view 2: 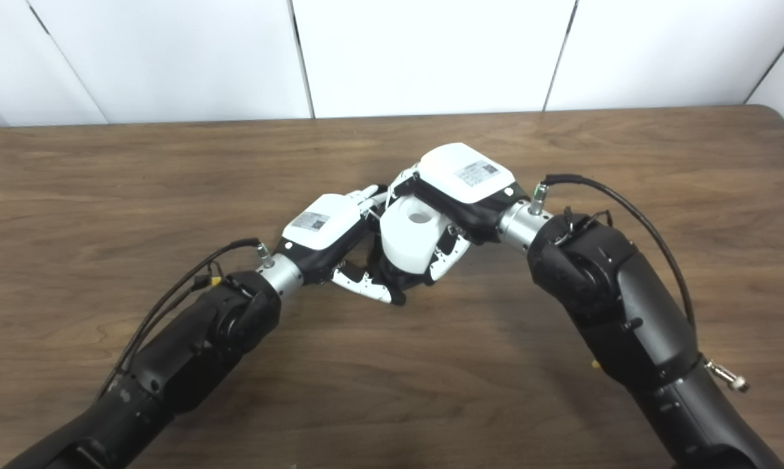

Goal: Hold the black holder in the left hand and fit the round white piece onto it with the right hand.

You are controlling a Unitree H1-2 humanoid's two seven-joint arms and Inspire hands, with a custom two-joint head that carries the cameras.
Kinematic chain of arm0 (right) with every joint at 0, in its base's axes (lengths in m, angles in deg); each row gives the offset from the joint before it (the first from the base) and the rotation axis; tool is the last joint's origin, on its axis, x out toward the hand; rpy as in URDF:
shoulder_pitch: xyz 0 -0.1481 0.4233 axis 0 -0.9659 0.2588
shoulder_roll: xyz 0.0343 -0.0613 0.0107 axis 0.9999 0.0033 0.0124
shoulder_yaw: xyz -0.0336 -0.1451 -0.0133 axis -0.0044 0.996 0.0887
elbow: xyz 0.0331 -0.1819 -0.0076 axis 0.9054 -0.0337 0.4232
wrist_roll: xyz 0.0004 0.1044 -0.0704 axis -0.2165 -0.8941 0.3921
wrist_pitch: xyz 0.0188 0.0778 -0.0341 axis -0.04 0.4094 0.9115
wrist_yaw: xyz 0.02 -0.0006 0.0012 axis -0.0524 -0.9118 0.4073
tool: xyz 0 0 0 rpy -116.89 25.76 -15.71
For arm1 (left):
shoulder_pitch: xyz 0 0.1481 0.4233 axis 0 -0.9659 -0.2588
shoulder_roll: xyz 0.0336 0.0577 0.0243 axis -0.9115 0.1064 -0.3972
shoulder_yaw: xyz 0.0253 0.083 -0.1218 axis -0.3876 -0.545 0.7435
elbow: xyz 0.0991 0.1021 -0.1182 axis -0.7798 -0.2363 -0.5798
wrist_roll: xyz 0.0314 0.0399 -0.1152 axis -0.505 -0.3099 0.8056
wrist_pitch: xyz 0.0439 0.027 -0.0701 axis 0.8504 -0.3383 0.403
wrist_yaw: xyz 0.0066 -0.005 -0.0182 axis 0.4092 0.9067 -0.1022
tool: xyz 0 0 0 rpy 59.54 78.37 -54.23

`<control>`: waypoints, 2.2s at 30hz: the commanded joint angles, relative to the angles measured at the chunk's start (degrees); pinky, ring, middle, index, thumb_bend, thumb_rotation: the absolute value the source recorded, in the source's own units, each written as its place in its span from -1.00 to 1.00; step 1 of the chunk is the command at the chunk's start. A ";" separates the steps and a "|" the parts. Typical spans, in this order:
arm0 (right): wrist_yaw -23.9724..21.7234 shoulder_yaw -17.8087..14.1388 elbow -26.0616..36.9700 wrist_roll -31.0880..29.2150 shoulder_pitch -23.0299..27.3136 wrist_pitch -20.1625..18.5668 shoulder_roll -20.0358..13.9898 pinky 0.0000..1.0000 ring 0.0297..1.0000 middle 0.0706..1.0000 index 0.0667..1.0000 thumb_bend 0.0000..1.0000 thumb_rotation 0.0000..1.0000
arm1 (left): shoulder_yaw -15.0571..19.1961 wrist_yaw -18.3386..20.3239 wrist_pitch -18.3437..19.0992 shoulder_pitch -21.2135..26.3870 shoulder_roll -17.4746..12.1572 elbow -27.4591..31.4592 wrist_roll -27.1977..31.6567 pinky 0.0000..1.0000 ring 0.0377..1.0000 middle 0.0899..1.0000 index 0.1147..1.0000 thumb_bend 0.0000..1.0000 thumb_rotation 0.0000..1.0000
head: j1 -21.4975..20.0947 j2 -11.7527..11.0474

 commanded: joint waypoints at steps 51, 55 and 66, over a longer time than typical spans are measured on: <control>-1.40 3.84 0.22 -0.12 -0.12 -0.17 -1.33 0.32 0.46 0.40 -0.11 0.05 -0.72 | -1.83 5.97 0.85 -3.50 -1.97 -1.19 -2.03 0.87 0.95 0.87 -0.16 0.05 -0.85 | -0.27 0.97; -0.50 2.64 -0.23 -0.05 -0.56 -0.31 -2.00 0.33 0.46 0.41 -0.11 0.05 -0.72 | -1.65 6.07 0.85 -3.55 -2.05 -0.98 -1.72 0.90 0.96 0.88 -0.17 0.05 -0.86 | -0.31 1.14; 1.18 0.89 -1.51 0.25 -1.76 -0.29 -2.77 0.31 0.44 0.41 -0.11 0.05 -0.72 | -1.40 6.14 0.90 -3.85 -1.90 -0.60 -1.48 0.89 0.96 0.87 -0.17 0.05 -0.85 | -0.25 1.58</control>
